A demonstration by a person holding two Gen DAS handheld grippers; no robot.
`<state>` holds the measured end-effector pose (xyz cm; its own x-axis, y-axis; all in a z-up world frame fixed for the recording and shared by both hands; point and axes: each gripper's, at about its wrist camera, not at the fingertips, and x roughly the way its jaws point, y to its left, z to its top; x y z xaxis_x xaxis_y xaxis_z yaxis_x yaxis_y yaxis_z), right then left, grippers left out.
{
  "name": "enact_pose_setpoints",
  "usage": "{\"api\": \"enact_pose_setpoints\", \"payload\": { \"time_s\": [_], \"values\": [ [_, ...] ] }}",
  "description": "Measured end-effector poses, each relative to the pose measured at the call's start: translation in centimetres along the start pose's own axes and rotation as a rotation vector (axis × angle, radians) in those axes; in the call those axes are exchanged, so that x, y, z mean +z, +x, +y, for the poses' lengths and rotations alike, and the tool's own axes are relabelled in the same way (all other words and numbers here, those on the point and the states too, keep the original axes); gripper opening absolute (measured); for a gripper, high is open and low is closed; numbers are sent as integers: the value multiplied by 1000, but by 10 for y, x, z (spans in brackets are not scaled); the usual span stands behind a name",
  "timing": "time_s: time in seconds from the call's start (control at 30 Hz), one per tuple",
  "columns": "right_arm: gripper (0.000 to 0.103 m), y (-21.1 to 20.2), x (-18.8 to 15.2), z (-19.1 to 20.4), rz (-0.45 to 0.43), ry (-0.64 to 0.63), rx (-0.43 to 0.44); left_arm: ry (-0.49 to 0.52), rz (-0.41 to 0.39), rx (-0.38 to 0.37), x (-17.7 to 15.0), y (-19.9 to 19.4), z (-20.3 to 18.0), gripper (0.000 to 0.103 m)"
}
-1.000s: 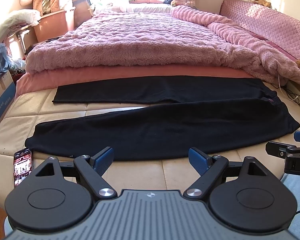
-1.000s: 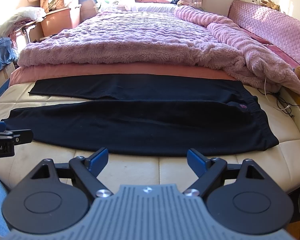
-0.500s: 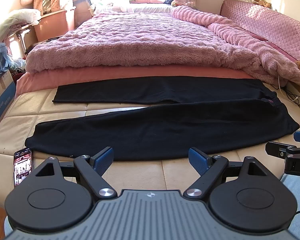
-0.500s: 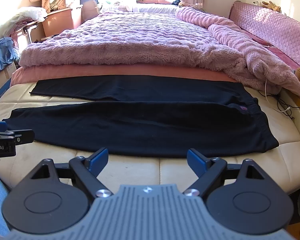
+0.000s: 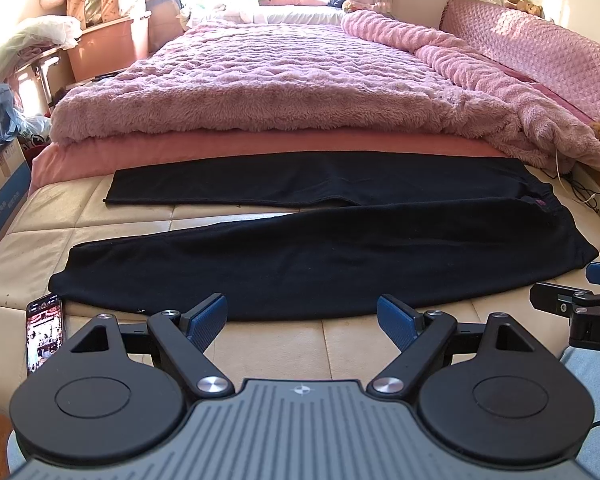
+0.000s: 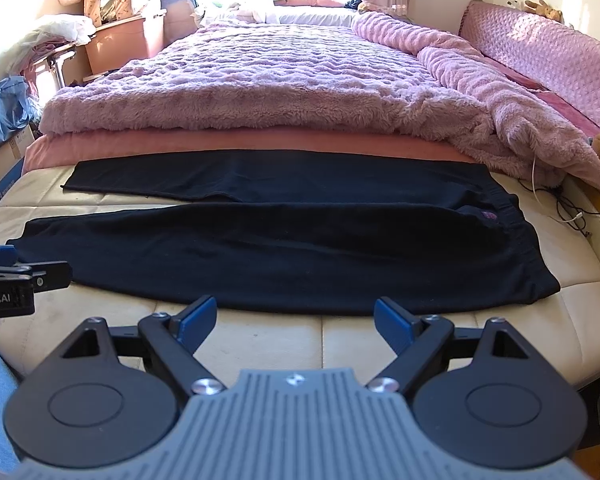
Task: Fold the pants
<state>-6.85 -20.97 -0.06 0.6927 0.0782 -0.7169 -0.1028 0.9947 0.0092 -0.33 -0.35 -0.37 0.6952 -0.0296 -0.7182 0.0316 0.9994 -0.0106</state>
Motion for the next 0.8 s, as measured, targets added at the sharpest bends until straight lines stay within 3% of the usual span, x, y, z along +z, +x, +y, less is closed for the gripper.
{"api": "enact_pose_setpoints", "payload": {
  "time_s": [0.8],
  "values": [
    [82,1,0,-2,11,9,1,-4,5,-9,0,-1,-2,99]
  ]
}}
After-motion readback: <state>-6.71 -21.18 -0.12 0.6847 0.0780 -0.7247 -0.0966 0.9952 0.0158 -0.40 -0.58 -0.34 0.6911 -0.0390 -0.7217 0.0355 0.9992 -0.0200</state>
